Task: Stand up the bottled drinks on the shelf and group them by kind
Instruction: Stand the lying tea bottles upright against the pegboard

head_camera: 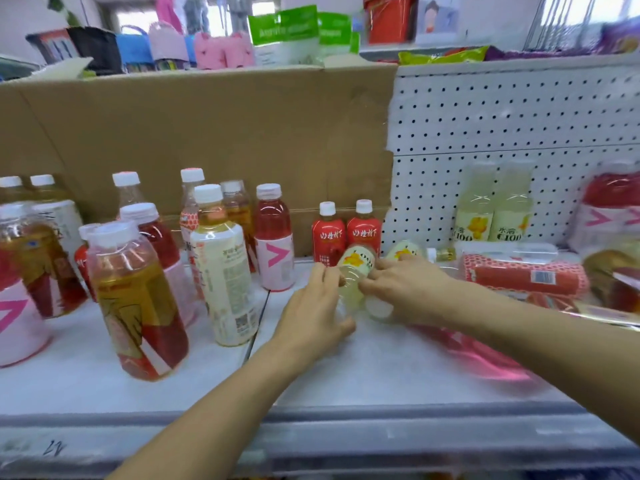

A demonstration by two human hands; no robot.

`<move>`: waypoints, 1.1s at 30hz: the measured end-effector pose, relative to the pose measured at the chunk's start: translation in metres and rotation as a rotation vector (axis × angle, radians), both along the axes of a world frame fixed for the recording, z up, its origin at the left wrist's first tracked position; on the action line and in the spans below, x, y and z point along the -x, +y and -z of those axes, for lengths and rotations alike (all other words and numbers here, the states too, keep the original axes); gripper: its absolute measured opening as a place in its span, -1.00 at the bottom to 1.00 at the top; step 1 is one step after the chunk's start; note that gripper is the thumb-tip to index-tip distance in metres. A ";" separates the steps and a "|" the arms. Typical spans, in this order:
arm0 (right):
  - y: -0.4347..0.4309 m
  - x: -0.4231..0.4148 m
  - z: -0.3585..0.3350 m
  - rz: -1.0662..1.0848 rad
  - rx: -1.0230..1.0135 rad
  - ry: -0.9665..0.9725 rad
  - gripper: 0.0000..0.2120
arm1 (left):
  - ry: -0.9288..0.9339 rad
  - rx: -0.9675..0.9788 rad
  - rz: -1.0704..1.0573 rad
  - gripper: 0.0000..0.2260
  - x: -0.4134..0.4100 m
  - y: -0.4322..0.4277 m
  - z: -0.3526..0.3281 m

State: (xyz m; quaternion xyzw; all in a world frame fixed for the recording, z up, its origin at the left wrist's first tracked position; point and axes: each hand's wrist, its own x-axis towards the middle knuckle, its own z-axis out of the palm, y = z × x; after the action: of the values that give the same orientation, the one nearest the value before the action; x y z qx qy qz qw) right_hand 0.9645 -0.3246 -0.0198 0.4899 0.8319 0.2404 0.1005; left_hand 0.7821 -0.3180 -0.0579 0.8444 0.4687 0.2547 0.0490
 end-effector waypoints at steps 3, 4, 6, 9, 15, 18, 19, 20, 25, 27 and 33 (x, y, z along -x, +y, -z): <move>0.005 -0.010 -0.009 -0.055 0.036 0.009 -0.60 | -0.148 -0.136 -0.071 -0.67 0.007 0.002 -0.019; 0.007 -0.014 -0.013 -0.056 0.042 0.046 -0.59 | -0.204 -0.183 -0.091 -0.69 0.008 0.003 -0.032; 0.008 -0.023 -0.020 -0.054 0.007 0.140 -0.57 | -0.274 -0.239 -0.123 -0.69 0.006 0.008 -0.060; 0.008 -0.038 -0.039 -0.017 -0.054 0.375 -0.59 | -0.162 -0.216 -0.150 -0.62 0.003 0.019 -0.093; 0.029 -0.076 -0.076 -0.041 0.017 1.156 -0.80 | -0.082 -0.060 -0.137 -0.65 -0.016 0.045 -0.120; 0.044 -0.084 -0.079 0.013 0.127 1.381 -0.81 | -0.032 -0.083 -0.134 -0.65 -0.035 0.056 -0.116; 0.048 -0.084 -0.078 0.027 0.152 1.407 -0.84 | -0.020 -0.098 -0.129 -0.65 -0.041 0.059 -0.114; 0.052 -0.081 -0.077 0.039 0.166 1.418 -0.86 | -0.016 -0.114 -0.133 -0.64 -0.046 0.061 -0.111; 0.060 -0.069 -0.076 0.080 0.224 1.409 -0.67 | -0.106 -0.068 -0.152 -0.57 -0.047 0.058 -0.103; 0.059 -0.072 -0.075 0.076 0.245 1.389 -0.67 | -0.236 0.033 -0.139 -0.46 -0.045 0.047 -0.096; 0.021 -0.106 -0.062 0.126 0.372 1.266 -0.51 | -0.447 -0.113 -0.050 -0.34 -0.069 -0.018 -0.044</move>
State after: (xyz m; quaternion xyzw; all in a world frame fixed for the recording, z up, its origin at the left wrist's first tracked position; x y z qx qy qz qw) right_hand 1.0701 -0.3040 0.0424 0.5587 0.7279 -0.2477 -0.3110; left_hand 0.8514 -0.3356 -0.0143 0.7565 0.4520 0.4624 0.0981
